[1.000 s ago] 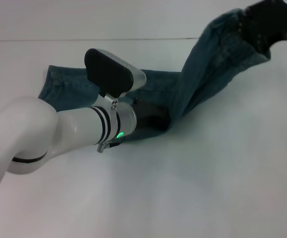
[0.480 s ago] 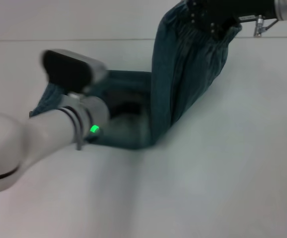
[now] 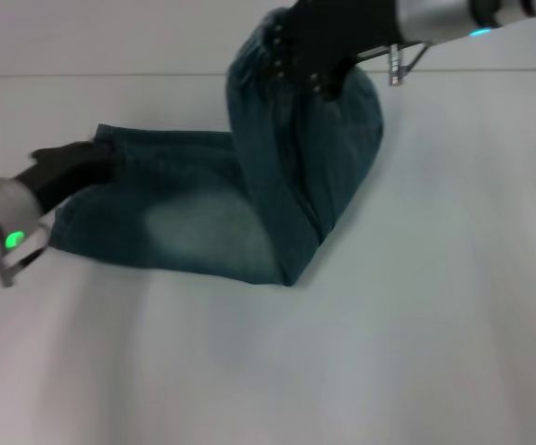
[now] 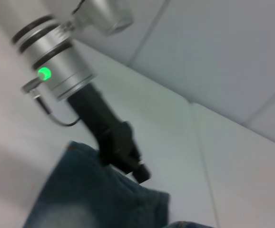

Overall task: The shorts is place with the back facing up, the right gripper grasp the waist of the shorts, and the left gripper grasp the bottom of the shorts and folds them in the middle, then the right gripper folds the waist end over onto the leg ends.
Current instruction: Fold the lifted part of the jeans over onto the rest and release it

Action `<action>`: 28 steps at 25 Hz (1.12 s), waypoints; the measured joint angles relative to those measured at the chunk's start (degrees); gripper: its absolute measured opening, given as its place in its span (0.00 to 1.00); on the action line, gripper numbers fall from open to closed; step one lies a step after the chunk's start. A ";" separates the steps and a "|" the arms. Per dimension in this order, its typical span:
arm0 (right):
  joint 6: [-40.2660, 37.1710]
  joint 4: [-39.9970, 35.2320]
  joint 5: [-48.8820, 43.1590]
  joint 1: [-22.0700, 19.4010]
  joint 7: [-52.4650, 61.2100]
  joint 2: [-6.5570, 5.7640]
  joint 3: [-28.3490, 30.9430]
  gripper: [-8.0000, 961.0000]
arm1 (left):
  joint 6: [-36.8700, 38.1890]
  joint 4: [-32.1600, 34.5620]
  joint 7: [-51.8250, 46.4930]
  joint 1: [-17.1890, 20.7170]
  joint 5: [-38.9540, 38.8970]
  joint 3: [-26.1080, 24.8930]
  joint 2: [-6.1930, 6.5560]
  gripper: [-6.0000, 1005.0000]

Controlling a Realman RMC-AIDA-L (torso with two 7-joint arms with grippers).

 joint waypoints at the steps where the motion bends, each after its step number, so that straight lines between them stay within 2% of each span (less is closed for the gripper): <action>1: 0.16 0.20 -0.41 0.72 -0.14 0.38 -0.67 0.12 | 2.36 -0.02 0.98 0.79 -0.01 -2.33 0.00 0.01; 6: 1.82 2.90 -1.29 4.75 -0.80 1.10 -4.20 0.13 | 16.63 -2.12 6.11 4.56 -0.17 -15.23 0.00 0.01; 12: 7.66 8.39 -1.30 10.13 -1.29 1.73 -11.12 0.15 | 31.82 -8.80 12.26 7.36 -1.27 -30.16 0.00 0.01; 18: 14.63 14.17 0.06 15.00 -5.36 2.24 -15.25 0.17 | 37.15 -12.19 15.25 9.00 -1.34 -35.07 0.00 0.01; 22: 14.86 17.91 2.75 16.85 -9.07 2.34 -15.34 0.18 | 37.52 -13.48 16.23 9.21 -1.15 -35.94 0.00 0.01; 25: 14.89 21.01 7.09 17.43 -11.88 2.43 -16.70 0.19 | 37.36 -14.06 16.56 9.22 -0.89 -36.30 0.00 0.01; 28: 15.21 21.52 9.94 16.71 -11.84 2.60 -21.44 0.20 | 37.33 -14.34 16.57 9.28 -0.84 -36.50 0.00 0.01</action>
